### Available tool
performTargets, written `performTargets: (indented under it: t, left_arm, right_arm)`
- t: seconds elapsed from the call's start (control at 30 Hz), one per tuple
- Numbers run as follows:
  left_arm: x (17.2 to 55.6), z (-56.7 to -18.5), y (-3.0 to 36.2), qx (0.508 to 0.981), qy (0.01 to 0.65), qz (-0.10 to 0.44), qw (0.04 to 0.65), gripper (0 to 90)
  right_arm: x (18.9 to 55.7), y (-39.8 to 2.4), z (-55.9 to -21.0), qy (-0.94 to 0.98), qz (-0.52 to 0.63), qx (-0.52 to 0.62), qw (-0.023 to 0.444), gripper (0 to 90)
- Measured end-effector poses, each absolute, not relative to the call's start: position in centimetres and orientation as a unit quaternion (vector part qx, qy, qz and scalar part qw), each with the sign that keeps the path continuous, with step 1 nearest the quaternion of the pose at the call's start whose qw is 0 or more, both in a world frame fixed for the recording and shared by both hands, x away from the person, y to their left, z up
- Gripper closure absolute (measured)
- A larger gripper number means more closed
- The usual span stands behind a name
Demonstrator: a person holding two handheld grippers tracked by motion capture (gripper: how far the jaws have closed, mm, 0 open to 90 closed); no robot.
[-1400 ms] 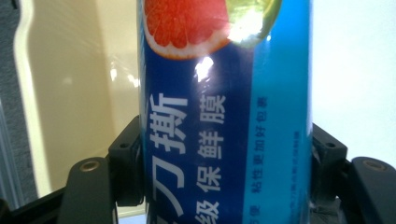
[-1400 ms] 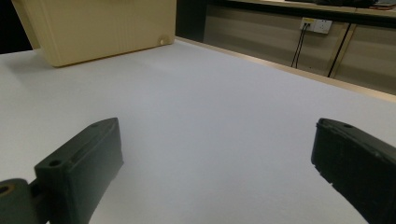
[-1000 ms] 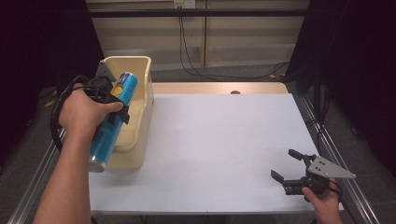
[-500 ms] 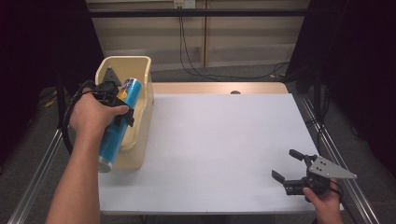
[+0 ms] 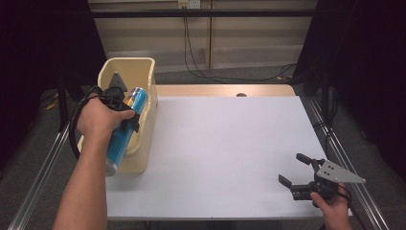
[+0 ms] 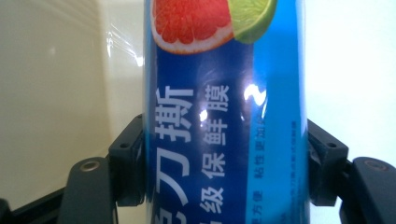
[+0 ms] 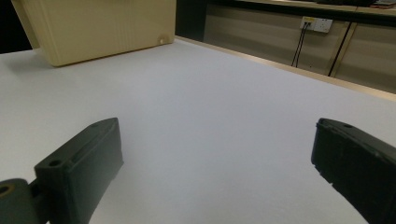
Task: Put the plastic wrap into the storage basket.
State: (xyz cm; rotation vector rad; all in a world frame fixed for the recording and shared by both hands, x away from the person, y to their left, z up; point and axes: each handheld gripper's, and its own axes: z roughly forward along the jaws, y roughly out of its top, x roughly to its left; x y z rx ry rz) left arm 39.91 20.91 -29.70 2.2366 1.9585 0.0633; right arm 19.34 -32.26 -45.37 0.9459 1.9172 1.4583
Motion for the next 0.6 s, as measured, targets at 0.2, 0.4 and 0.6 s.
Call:
performTargets:
  t: [0.2, 0.4, 0.6]
  left_arm:
    - [40.12, -29.94, 20.72, 0.749, 0.658, 0.026, 0.075, 31.8]
    - [40.49, -29.96, 20.84, 0.749, 0.659, 0.013, 0.066, 31.5]
    - [40.82, -30.04, 20.44, 0.748, 0.662, 0.008, 0.051, 30.9]
  right_arm:
    - [19.34, -32.29, -45.39, 0.714, 0.541, 0.351, 0.272, 1.6]
    - [19.35, -32.30, -45.43, 0.713, 0.542, 0.352, 0.271, 1.6]
    - [19.37, -32.30, -45.47, 0.714, 0.541, 0.352, 0.270, 1.6]
